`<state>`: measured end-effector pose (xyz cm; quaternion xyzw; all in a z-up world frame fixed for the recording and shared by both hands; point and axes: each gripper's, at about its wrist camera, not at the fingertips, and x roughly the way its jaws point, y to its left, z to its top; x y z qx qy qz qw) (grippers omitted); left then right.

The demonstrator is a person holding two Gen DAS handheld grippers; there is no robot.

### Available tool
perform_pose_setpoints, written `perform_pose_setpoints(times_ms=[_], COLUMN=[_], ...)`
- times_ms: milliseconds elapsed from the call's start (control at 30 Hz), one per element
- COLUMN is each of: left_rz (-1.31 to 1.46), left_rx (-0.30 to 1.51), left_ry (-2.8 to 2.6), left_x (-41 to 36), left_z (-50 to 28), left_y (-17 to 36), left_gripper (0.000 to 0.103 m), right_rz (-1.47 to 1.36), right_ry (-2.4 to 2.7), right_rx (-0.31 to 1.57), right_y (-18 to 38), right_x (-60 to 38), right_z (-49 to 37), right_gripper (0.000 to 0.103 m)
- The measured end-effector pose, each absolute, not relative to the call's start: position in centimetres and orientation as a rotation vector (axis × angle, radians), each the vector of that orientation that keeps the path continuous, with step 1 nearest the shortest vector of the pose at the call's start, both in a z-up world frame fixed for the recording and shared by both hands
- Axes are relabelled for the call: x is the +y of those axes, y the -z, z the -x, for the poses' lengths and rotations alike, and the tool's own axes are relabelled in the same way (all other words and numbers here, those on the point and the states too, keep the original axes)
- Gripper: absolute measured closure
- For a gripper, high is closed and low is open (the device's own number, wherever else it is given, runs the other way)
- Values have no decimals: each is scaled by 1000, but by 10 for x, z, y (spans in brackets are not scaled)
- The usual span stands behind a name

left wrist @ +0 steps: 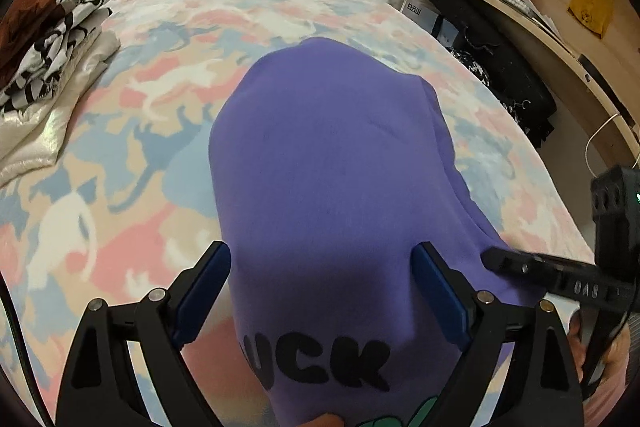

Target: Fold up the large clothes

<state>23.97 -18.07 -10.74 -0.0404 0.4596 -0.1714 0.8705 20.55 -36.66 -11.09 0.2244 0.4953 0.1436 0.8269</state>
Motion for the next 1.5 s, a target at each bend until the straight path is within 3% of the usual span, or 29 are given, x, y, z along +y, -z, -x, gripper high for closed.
perform_pose_setpoints(times_ms=[300, 467, 700, 867, 1033, 1100, 1500], left_rz=[-110, -185, -161, -107, -81, -65, 62], left_rx=[926, 912, 925, 957, 979, 959, 999], left_ry=[375, 368, 372, 390, 395, 388, 304], left_x=[-203, -218, -217, -210, -201, -194, -166], left_z=[-222, -221, -228, -231, -238, -242, -306], left_y=[102, 115, 124, 118, 106, 96, 104], left_gripper=[9, 0, 0, 1, 1, 1, 0], right_rz=[-481, -557, -621, -597, -568, -559, -677], right_ry=[-256, -228, -231, -240, -246, -235, -254], right_rx=[1009, 1021, 1004, 1032, 968, 943, 998], right_y=[109, 143, 151, 135, 101, 92, 118], right_x=[-358, -366, -372, -369, -376, -380, -384], right_z=[-145, -151, -150, -154, -169, -179, -293], right_gripper=[87, 87, 88, 81, 48, 42, 41])
